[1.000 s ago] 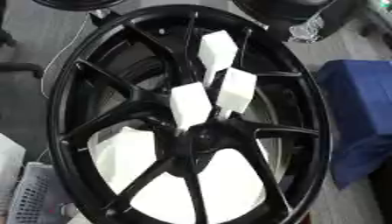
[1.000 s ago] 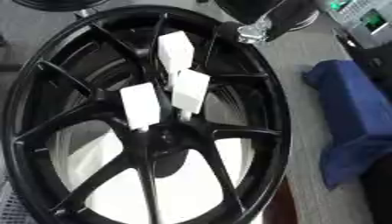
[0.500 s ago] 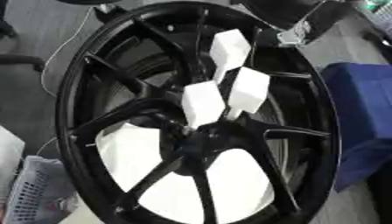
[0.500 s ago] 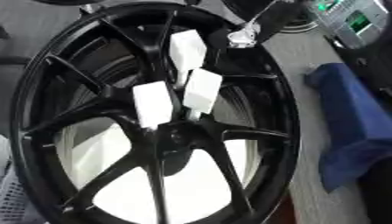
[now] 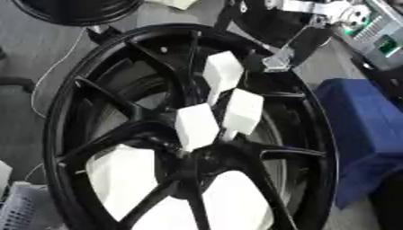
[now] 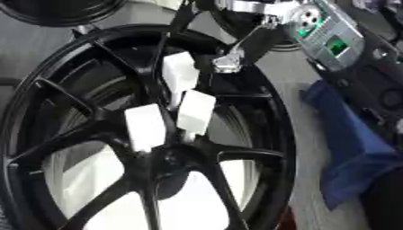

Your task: Pull the pin out of the wheel hub.

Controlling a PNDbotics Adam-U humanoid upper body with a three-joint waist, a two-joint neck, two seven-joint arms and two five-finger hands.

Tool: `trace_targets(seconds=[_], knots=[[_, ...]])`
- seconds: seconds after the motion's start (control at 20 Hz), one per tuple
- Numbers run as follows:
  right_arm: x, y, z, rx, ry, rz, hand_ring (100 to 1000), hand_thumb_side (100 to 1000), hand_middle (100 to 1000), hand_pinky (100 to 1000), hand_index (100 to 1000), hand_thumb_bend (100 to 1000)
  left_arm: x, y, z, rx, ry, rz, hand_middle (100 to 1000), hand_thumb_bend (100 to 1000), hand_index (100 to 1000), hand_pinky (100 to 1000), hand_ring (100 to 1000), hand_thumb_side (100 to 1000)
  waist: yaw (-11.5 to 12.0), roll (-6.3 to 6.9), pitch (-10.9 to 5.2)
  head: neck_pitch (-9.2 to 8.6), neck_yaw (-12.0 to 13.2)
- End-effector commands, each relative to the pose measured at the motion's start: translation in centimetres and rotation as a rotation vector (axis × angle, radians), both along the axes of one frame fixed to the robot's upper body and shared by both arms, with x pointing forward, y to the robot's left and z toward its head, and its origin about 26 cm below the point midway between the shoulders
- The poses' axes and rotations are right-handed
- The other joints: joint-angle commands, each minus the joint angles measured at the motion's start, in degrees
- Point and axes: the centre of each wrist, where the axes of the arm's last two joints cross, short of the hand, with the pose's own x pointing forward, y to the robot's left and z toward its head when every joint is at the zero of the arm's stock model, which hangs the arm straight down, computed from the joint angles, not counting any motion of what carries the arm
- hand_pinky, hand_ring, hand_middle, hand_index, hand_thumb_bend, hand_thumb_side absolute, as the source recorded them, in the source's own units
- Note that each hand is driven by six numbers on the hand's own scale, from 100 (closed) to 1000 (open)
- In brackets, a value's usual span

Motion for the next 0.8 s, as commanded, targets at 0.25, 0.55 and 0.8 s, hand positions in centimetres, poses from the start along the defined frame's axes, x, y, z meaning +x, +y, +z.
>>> trace_targets(seconds=[0.25, 0.55, 0.8], knots=[[-0.75, 0.14, 1.11, -0.343, -0.135, 0.261, 763, 571, 737, 822, 847, 303, -0.39, 0.12, 0.90, 0.030, -0.029, 0.000, 597, 320, 717, 749, 660, 679, 0.0, 0.45, -1.28, -0.53, 0.0], [-0.99, 0.69, 1.09, -0.346, -0.130, 0.271, 759, 595, 732, 811, 843, 354, -0.39, 0.09, 0.88, 0.030, -0.030, -0.002, 597, 322, 717, 749, 660, 678, 0.1, 0.33, -1.27, -0.23, -0.2], [-0.95, 0.67, 0.97, -0.352, -0.130, 0.261, 759, 598, 731, 810, 844, 384, -0.39, 0.11, 0.90, 0.028, -0.033, -0.002, 597, 323, 717, 749, 659, 677, 0.2, 0.13, -1.15, 0.16, 0.1]])
